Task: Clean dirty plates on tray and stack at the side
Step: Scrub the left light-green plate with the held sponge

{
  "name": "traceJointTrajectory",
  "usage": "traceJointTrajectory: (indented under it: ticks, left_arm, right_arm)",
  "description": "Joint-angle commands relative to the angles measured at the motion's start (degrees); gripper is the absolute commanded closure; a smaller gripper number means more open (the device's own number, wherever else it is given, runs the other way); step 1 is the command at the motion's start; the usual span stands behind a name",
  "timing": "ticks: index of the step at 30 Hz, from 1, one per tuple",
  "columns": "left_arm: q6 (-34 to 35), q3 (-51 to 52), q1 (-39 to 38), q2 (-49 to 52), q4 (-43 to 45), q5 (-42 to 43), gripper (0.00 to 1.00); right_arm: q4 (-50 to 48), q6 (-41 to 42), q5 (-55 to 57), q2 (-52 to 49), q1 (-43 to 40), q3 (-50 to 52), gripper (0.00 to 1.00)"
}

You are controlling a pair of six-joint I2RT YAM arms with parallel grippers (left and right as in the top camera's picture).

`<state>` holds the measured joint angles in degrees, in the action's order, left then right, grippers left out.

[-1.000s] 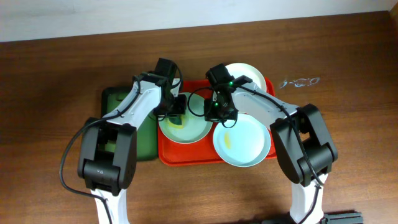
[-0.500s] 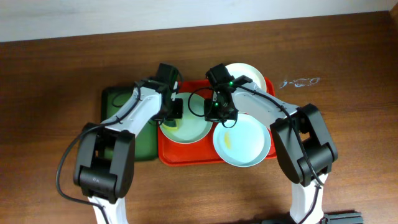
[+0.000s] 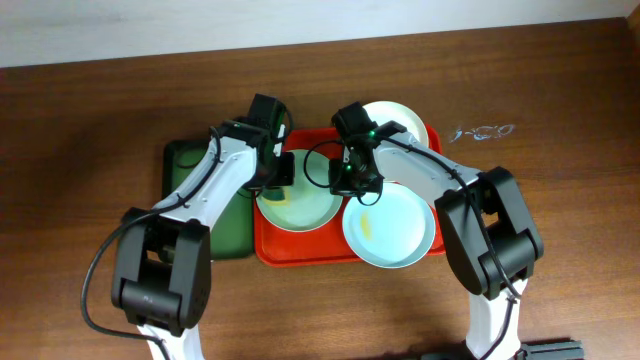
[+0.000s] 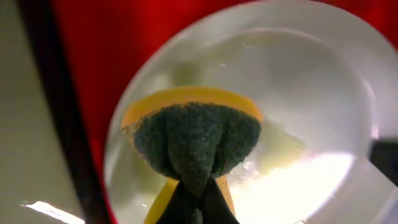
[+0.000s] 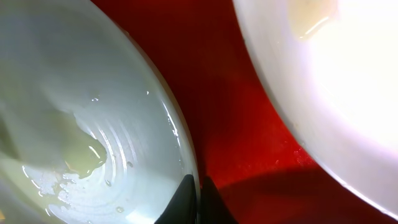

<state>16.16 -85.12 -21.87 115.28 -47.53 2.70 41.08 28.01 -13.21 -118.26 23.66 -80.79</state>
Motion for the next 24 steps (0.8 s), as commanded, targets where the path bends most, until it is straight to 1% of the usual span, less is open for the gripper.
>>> traceJointTrajectory:
  ticks: [1,6,8,9,10,11,15,17,18,23,24]
  left_arm:
    - [0.57,4.79,-1.95,-1.62,4.13,-4.66,1.00]
    - [1.44,11.82,-3.93,-1.62,11.65,-3.43,1.00]
    - [1.36,12.26,-3.98,-1.62,11.96,2.60,1.00]
    - [0.61,11.76,-3.98,-1.66,11.72,7.82,1.00]
    - [0.48,10.69,-3.96,-1.68,10.93,10.60,1.00]
    - [0.44,8.02,-3.85,-1.92,8.81,10.73,1.00]
    - [0.22,-0.96,-3.58,-2.67,2.80,-3.26,1.00]
    - [-0.57,-1.22,-3.58,-2.54,3.08,-8.96,1.00]
    - [-0.57,-1.07,-3.61,-1.86,3.13,-10.45,1.00]
    - [-0.33,-1.05,-4.24,4.52,5.38,-10.21,1.00]
    - [-0.37,-1.07,-4.24,6.12,5.92,-7.82,1.00]
  right_arm:
    - [0.07,-0.74,-0.11,-0.61,-0.07,0.11,0.96]
    - [0.07,-0.74,-0.11,-0.61,-0.07,0.11,0.96]
    - [0.04,-0.74,-0.09,-0.61,-0.07,0.11,0.96]
    - [0.04,-0.74,-0.09,-0.61,-0.07,0.11,0.96]
    - [0.07,-0.74,-0.09,-0.61,-0.07,0.11,0.96]
    - [0.04,-0.74,-0.09,-0.61,-0.07,0.11,0.96]
    - [0.04,-0.74,-0.09,-0.61,-0.07,0.11,0.96]
    - [0.07,-0.74,-0.09,-0.61,-0.07,0.11,0.96]
    - [0.07,-0.74,-0.09,-0.61,-0.07,0.11,0.96]
    - [0.07,-0.74,-0.09,-0.61,-0.07,0.11,0.96]
    - [0.07,-0.74,-0.09,-0.61,-0.07,0.11,0.96]
